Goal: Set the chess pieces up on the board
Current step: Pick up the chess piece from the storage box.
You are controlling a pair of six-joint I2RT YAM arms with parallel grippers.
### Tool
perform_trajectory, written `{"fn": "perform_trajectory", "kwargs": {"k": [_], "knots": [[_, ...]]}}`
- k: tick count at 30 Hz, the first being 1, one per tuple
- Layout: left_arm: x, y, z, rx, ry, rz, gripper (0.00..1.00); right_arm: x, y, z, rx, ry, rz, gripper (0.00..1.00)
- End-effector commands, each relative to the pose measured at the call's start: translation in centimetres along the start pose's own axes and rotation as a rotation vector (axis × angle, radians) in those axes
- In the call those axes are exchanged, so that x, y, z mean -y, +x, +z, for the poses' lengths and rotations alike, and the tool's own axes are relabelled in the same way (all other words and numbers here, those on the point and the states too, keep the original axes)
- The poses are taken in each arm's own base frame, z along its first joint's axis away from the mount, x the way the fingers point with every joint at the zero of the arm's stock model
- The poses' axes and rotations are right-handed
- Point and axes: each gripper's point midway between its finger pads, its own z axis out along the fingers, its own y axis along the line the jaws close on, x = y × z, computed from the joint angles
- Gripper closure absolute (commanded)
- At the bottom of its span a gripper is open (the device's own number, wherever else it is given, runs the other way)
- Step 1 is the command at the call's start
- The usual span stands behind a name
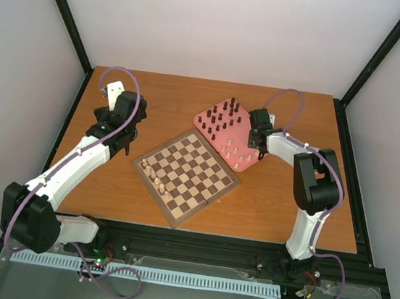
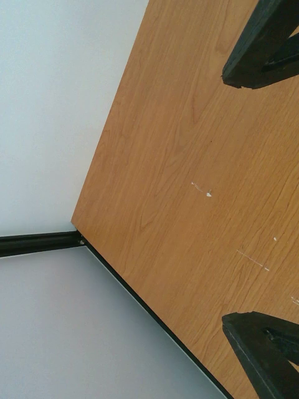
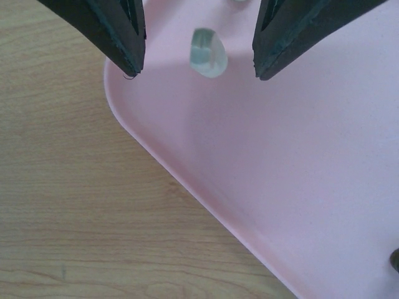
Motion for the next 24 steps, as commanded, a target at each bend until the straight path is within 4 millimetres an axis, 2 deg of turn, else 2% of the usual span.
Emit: {"fn": "perform_trajectory", "kwargs": {"k": [1,3,8,18,20,24], "knots": [[0.0,-2.0,-0.4,0.041,-0.005,-0.032,0.0,-0.3,-0.7,1.5,-0.005,-0.016,0.015,0.55],[0.1,-2.0,-0.4,0.042,-0.005,-0.033,0.0,-0.5,-0.6,2.1,-0.017,-0.021,0.014,0.59],[0.2,-1.9,-0.2,0.039,-0.01,-0.029,0.0,-0.1,-0.4,2.3,-0.023,-0.006,0.021,0.63],[0.2,-1.9,-0.2,0.039,-0.011,-0.03,0.0,-0.1,-0.5,2.9,-0.035,-0.012,0.022,0.85],[0.2,-2.0,-0.2,0.038,-0.011,-0.029,0.0,-0.1,-0.8,2.8,-0.03,-0.018,0.026,0.93],[0.1,-1.9,-0.1,0.038,-0.014,-0.028,0.0,-0.2,-1.6,1.9,0.0,-0.039,0.043,0.97]]}}
